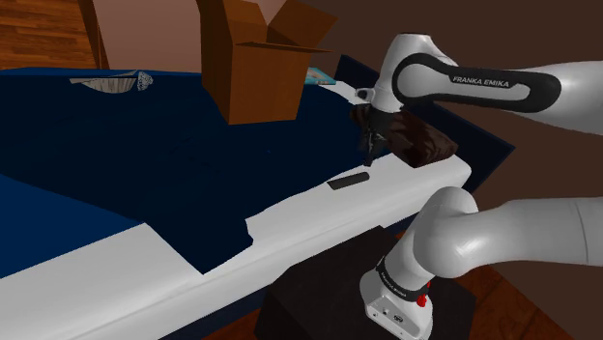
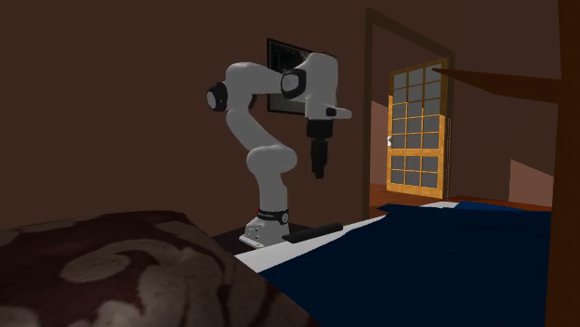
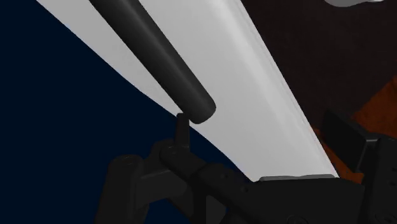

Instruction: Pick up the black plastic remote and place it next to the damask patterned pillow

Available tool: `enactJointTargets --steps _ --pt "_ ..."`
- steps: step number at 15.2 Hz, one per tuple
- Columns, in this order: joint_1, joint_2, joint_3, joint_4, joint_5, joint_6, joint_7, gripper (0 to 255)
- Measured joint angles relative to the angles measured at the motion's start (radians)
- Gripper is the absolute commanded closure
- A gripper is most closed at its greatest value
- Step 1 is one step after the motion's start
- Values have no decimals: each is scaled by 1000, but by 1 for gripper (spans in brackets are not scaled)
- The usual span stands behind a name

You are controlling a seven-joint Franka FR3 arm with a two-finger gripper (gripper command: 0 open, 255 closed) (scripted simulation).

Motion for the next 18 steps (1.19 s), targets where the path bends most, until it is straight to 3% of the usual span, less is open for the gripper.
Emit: enactJointTargets --steps 4,10,18 --pt "31 71 -139 -26 -99 112 -231 0" --pt "119 240 -356 -25 -199 312 -556 0" --pt "150 336 -439 -68 -222 456 -601 0"
